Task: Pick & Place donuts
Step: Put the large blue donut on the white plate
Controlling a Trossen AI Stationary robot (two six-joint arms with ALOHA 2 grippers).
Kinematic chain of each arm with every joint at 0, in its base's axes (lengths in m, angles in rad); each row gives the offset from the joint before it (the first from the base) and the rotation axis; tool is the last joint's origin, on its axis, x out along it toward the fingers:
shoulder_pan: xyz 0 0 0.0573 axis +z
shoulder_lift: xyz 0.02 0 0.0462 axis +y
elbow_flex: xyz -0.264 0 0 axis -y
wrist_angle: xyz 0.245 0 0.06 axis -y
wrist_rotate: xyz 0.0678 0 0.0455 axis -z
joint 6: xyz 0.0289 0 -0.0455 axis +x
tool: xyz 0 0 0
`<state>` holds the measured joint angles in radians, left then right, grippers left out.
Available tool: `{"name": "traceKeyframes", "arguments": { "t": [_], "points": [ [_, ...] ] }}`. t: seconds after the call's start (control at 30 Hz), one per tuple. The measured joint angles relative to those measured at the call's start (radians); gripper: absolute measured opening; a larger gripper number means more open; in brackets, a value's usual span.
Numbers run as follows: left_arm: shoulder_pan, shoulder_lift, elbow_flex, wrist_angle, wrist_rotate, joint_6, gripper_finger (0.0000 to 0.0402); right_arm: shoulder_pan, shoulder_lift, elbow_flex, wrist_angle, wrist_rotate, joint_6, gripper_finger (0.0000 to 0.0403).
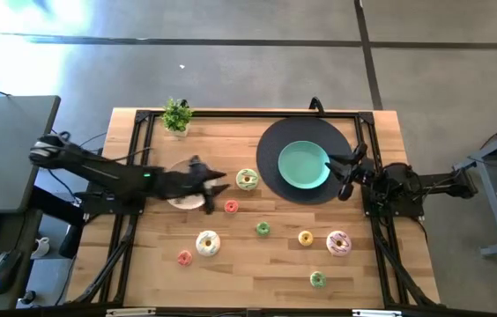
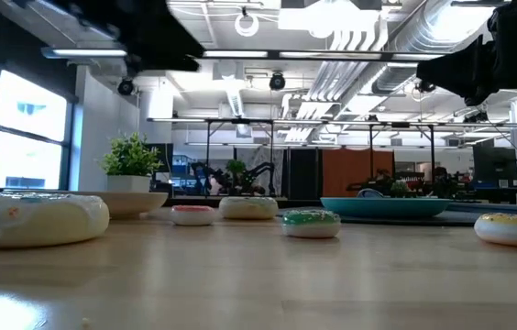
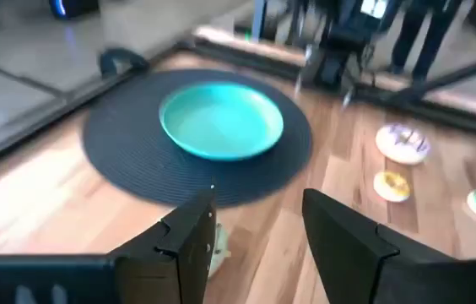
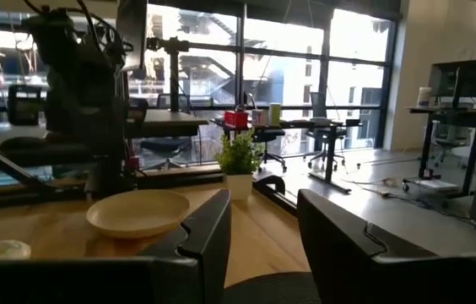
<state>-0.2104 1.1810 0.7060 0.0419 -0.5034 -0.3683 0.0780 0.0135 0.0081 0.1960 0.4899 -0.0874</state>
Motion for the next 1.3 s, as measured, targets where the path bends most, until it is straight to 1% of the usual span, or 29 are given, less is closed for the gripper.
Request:
{"name": "traceKeyframes", "arguments": {
  "t": [0.1, 0.2, 0.27, 0.33, 0.43, 0.5, 0.6, 0.67, 0.8, 0.87, 0.97, 1.07, 1.17, 1.3],
  "points": [
    [0.061, 0.15, 0.118, -0.105, 0.123, -0.04, 0.0174, 0.0, 0.0, 0.0, 0.003, -0.007, 0.001, 0.0133],
    [0.117, 0.279, 0.234, -0.133, 0.224, -0.056, 0.0174, 0.0, 0.0, 0.001, 0.003, -0.028, 0.0, 0.0133],
    [0.145, 0.351, 0.288, -0.183, 0.287, -0.04, 0.0174, 0.0, 0.0, 0.004, -0.002, -0.026, -0.006, 0.0133],
    [0.172, 0.427, 0.342, -0.181, 0.352, -0.022, 0.0174, 0.0, 0.0, 0.009, -0.002, -0.027, -0.007, 0.0133],
    [0.201, 0.506, 0.393, -0.221, 0.415, -0.022, 0.0174, 0.0, 0.0, 0.012, -0.002, -0.036, 0.0, 0.0133],
    [0.218, 0.541, 0.409, -0.271, 0.419, -0.023, 0.0174, 0.0, 0.0, 0.012, -0.021, -0.038, 0.024, 0.0133],
    [0.246, 0.584, 0.418, -0.297, 0.427, -0.063, 0.0174, 0.0, 0.002, 0.013, -0.067, -0.042, 0.102, 0.0133],
    [0.258, 0.609, 0.416, -0.279, 0.433, -0.081, 0.0174, 0.0, 0.005, 0.013, -0.106, -0.042, 0.139, 0.0133],
    [0.275, 0.644, 0.417, -0.276, 0.437, -0.06, 0.0174, 0.0, 0.015, 0.016, -0.157, -0.044, 0.191, 0.0133],
    [0.284, 0.66, 0.418, -0.268, 0.434, -0.058, 0.0174, 0.0, 0.023, 0.017, -0.161, -0.05, 0.194, 0.0133],
    [0.294, 0.683, 0.419, -0.259, 0.397, -0.057, 0.0174, 0.0, 0.03, 0.017, -0.162, -0.057, 0.193, 0.0133],
    [0.296, 0.686, 0.419, -0.258, 0.389, -0.04, 0.0171, 0.0, 0.033, 0.017, -0.164, -0.061, 0.194, 0.0133],
    [0.297, 0.688, 0.416, -0.262, 0.377, -0.024, 0.0153, 0.0, 0.033, 0.017, -0.166, -0.078, 0.196, 0.0133],
    [0.296, 0.688, 0.416, -0.263, 0.358, -0.021, 0.0099, 0.0, 0.033, 0.017, -0.166, -0.081, 0.196, 0.0133]
  ]
}}
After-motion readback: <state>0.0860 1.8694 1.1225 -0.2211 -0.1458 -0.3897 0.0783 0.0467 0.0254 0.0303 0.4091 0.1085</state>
